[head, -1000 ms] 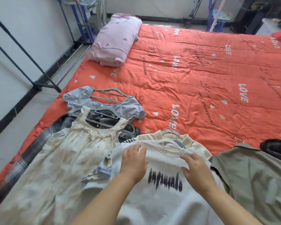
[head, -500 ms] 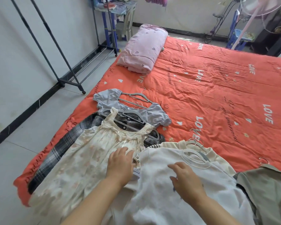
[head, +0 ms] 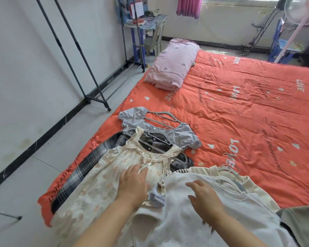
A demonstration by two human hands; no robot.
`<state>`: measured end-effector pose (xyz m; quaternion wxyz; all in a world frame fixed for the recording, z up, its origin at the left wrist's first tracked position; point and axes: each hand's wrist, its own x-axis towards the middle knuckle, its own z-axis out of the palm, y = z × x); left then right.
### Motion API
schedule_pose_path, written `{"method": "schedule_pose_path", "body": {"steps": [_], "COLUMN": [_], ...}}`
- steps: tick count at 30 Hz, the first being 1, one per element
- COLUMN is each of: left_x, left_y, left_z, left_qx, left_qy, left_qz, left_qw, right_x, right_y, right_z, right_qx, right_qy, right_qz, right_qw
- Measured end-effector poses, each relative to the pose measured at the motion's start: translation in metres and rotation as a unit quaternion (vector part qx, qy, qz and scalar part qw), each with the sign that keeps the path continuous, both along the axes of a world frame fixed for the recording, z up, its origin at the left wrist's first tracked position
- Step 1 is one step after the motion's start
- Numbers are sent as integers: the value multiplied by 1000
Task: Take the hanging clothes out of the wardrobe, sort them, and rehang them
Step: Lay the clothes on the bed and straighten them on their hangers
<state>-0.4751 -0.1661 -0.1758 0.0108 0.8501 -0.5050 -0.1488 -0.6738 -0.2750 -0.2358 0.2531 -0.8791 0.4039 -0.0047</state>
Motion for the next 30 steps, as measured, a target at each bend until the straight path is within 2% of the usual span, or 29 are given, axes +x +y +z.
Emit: {"method": "schedule_pose_path", "body": {"steps": [6, 17, 30], "left_x": [25, 72, 54], "left_y": [-16, -49, -67], "left_z": [-3, -10, -31], "left_qx": [-5, -22, -57], "left_qy": [22, 41, 59], "left_qz": [-42, -189, -284], "left_qw": [999, 981, 955], "right_x": [20, 62, 31], "right_y": [9, 49, 85], "right_z": [6, 17, 14], "right_qx": [7, -4, 15], "right_qy": [35, 44, 68], "right_qz": [-36, -165, -276], "right_qw": [999, 985, 959]}}
